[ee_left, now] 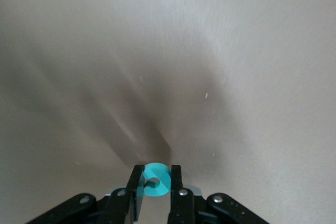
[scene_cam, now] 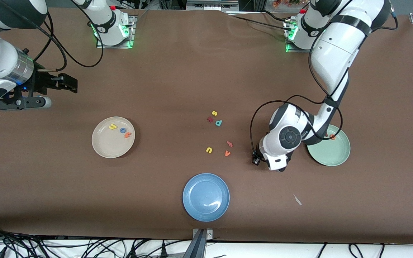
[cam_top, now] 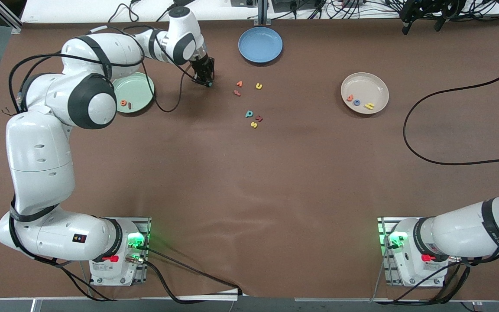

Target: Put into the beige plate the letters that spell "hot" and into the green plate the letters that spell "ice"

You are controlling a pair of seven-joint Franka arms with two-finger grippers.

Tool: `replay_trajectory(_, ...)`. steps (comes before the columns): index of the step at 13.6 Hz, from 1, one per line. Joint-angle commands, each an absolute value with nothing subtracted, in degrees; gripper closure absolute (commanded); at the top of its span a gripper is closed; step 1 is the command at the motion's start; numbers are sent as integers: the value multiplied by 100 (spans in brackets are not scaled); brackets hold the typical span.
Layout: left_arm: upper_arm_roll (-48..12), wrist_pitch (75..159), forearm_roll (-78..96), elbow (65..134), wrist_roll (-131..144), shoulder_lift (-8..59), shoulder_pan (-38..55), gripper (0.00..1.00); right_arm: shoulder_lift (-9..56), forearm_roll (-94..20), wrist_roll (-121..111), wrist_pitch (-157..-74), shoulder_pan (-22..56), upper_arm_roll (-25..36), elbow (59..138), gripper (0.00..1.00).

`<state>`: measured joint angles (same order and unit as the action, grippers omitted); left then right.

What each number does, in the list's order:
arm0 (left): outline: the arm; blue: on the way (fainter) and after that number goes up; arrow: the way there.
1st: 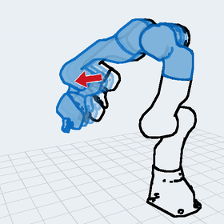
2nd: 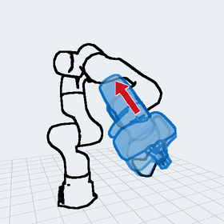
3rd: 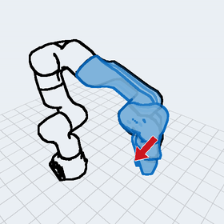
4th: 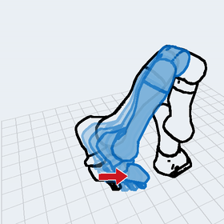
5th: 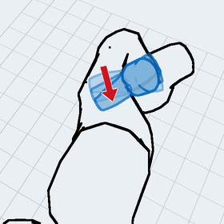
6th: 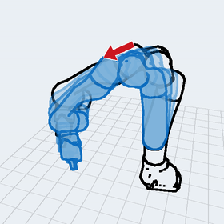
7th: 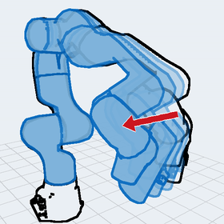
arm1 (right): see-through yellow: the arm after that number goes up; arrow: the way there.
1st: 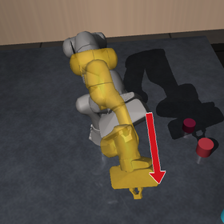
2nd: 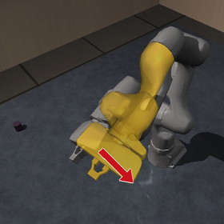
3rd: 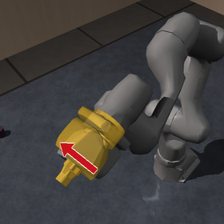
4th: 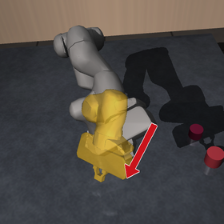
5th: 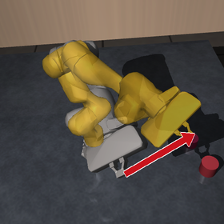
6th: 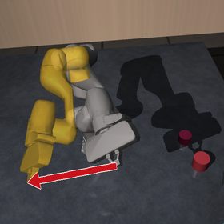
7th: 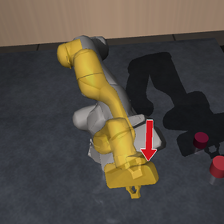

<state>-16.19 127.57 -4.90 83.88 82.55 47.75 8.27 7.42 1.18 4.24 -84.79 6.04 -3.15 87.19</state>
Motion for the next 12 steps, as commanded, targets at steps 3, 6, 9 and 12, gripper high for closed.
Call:
replay_trajectory(3,-1644,11192,-204,8446,6177,3807,72,100,826,202,404,-8429,598,-325,8543,0)
replay_trajectory(6,-1635,10207,-193,8490,4374,3551,-552,100,826,202,404,-8420,598,-325,8543,0)
replay_trajectory(9,-1617,9976,-403,8700,2914,3603,-1079,100,826,202,404,-8429,598,-325,8543,0)
replay_trajectory(12,-1617,10089,-1096,8886,2215,3866,-1406,100,844,202,404,-8429,606,-325,8543,0)
